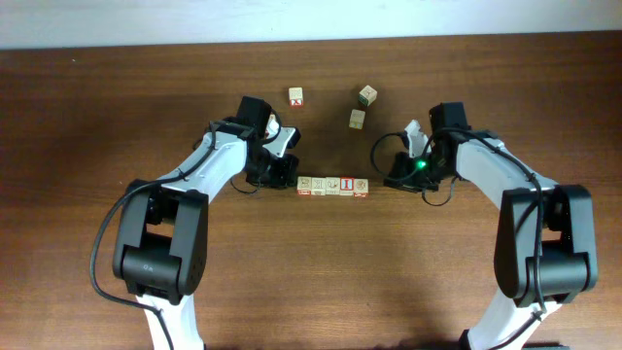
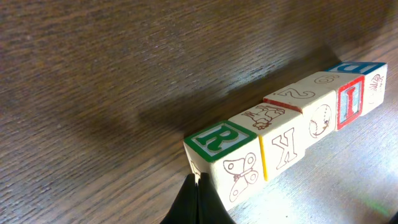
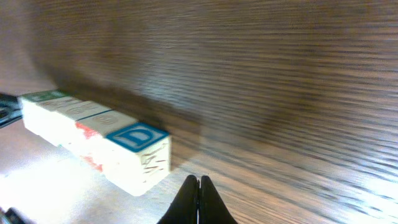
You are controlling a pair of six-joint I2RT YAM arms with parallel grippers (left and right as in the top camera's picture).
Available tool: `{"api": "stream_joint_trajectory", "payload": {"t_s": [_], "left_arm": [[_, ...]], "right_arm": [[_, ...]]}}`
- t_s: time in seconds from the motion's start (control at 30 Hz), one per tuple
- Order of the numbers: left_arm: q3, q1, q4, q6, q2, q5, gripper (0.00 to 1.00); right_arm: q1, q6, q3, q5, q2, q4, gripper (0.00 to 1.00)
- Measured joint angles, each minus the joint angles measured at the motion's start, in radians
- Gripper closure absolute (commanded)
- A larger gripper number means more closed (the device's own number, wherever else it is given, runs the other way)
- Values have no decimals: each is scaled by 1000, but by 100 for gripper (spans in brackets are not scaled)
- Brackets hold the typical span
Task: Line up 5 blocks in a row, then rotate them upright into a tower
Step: 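Squeeze the five-block row between both grippers from its ends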
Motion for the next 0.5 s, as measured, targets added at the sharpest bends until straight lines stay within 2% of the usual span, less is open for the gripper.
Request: {"api": "stream_joint_trajectory", "payload": {"t_s": [0.27, 0.5], "left_arm": [[0, 0, 3, -7, 0, 0, 100], [0, 0, 3, -8, 0, 0, 100]], "right_arm": [[5, 29, -106, -84, 2, 144, 96], [5, 35, -117, -115, 5, 173, 96]]}}
